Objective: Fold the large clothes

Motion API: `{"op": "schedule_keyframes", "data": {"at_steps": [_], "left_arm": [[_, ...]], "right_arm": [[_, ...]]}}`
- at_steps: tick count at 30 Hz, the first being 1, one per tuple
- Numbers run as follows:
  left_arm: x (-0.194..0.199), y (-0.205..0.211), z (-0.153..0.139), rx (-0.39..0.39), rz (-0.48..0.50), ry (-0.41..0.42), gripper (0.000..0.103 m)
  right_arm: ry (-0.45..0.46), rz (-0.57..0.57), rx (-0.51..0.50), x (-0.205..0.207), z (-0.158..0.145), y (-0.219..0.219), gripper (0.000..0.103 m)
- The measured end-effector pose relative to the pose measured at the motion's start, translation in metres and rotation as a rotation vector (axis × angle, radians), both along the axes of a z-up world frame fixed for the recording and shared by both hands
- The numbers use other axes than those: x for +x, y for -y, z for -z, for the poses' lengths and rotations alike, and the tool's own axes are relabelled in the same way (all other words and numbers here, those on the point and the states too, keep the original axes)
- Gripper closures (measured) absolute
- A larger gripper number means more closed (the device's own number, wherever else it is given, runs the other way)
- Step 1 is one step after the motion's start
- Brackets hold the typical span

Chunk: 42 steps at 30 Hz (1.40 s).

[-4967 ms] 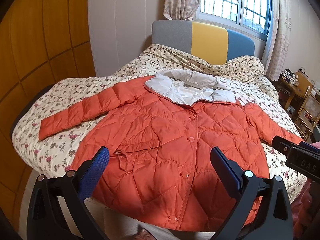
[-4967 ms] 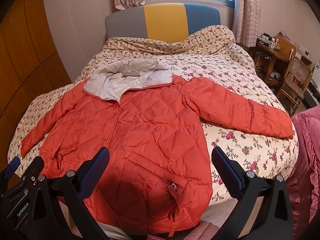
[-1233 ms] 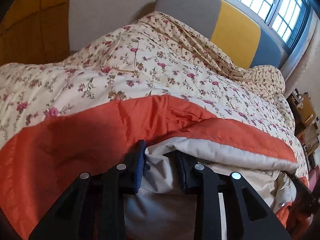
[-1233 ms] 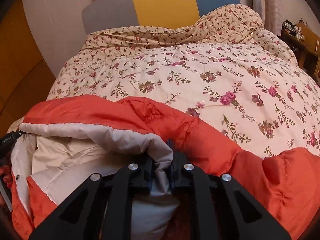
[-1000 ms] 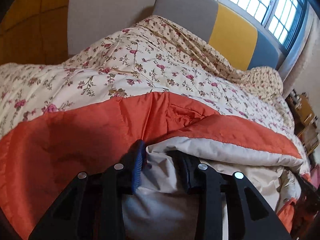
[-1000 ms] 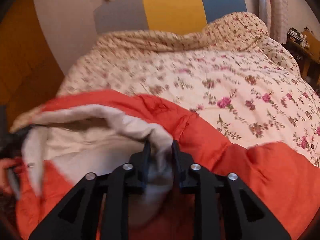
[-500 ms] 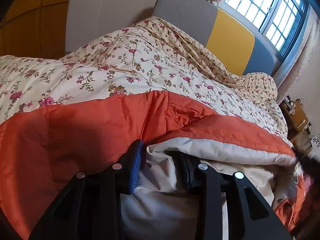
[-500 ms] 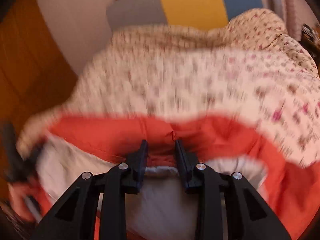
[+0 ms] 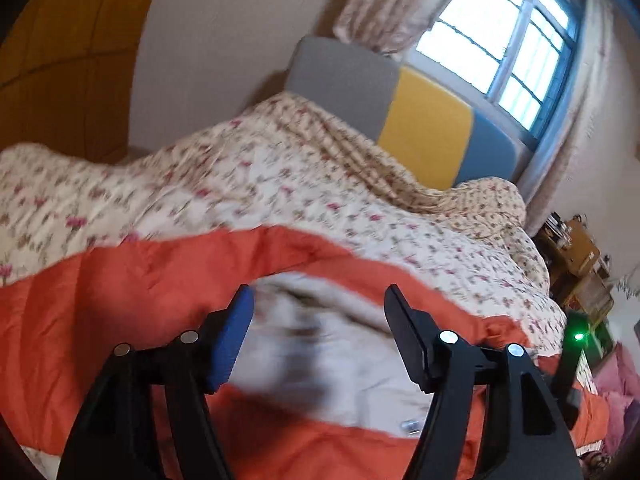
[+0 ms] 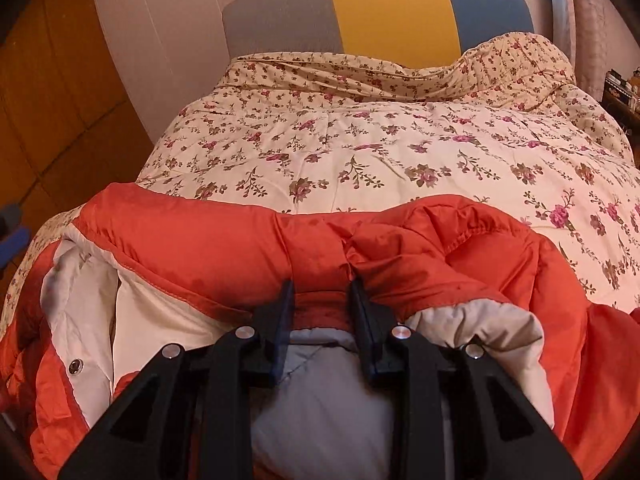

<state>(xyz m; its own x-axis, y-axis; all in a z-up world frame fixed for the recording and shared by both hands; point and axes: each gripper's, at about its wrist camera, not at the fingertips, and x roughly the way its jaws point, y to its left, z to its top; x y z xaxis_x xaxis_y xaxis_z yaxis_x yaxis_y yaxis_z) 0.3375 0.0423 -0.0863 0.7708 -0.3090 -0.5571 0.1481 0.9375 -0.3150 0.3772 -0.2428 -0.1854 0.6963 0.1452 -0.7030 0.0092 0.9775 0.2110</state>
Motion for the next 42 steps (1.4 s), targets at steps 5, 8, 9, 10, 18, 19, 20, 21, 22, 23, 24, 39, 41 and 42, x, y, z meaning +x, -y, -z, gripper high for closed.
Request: {"op": "schedule_keyframes", "data": {"at_steps": [5,8,9,10,18,19,20,21,22,23,24,39,41,42], "left_arm": [[0.036,0.068,-0.003,0.088,0.097,-0.037,0.036],[0.059,0.093,0.019,0.101,0.145,-0.130,0.036],[0.070,0.097,0.037,0.139,0.141,-0.182,0.036],[0.072,0.097,0.048,0.161,0.144,-0.203,0.036],[0.063,0.087,0.080,0.170,0.181,-0.136,0.036],[0.063,0.090,0.079,0.177,0.181,-0.135,0.036],[0.063,0.090,0.080,0.181,0.180,-0.132,0.036],[0.065,0.090,0.079,0.183,0.179,-0.130,0.036],[0.063,0.093,0.077,0.184,0.179,-0.127,0.036],[0.063,0.094,0.076,0.184,0.178,-0.126,0.036],[0.064,0.094,0.077,0.187,0.178,-0.125,0.036],[0.059,0.100,0.075,0.236,0.160,-0.116,0.036],[0.057,0.100,0.070,0.242,0.164,-0.127,0.029],[0.052,0.099,0.065,0.240,0.178,-0.132,0.024]], "right_arm": [[0.003,0.000,-0.002,0.000,0.000,0.000,0.075],[0.006,0.000,0.003,-0.001,-0.001,0.000,0.074],[0.012,0.000,0.009,-0.001,-0.001,0.001,0.074],[0.014,0.000,0.013,-0.002,-0.001,0.002,0.074],[0.021,0.012,0.035,-0.009,-0.010,0.004,0.061],[0.045,0.013,0.058,-0.016,-0.016,0.006,0.058],[0.074,0.031,0.044,-0.023,-0.023,0.007,0.057],[0.088,0.053,0.014,-0.027,-0.027,0.008,0.057],[0.093,0.086,-0.021,-0.029,-0.029,0.010,0.057],[0.068,0.119,-0.032,-0.027,-0.024,0.014,0.057],[0.036,0.129,-0.019,-0.023,-0.017,0.018,0.057],[-0.014,0.103,-0.024,-0.008,-0.008,0.023,0.054],[0.025,0.098,-0.011,-0.029,-0.023,0.022,0.044],[0.045,0.104,-0.003,-0.041,-0.030,0.022,0.042]]}}
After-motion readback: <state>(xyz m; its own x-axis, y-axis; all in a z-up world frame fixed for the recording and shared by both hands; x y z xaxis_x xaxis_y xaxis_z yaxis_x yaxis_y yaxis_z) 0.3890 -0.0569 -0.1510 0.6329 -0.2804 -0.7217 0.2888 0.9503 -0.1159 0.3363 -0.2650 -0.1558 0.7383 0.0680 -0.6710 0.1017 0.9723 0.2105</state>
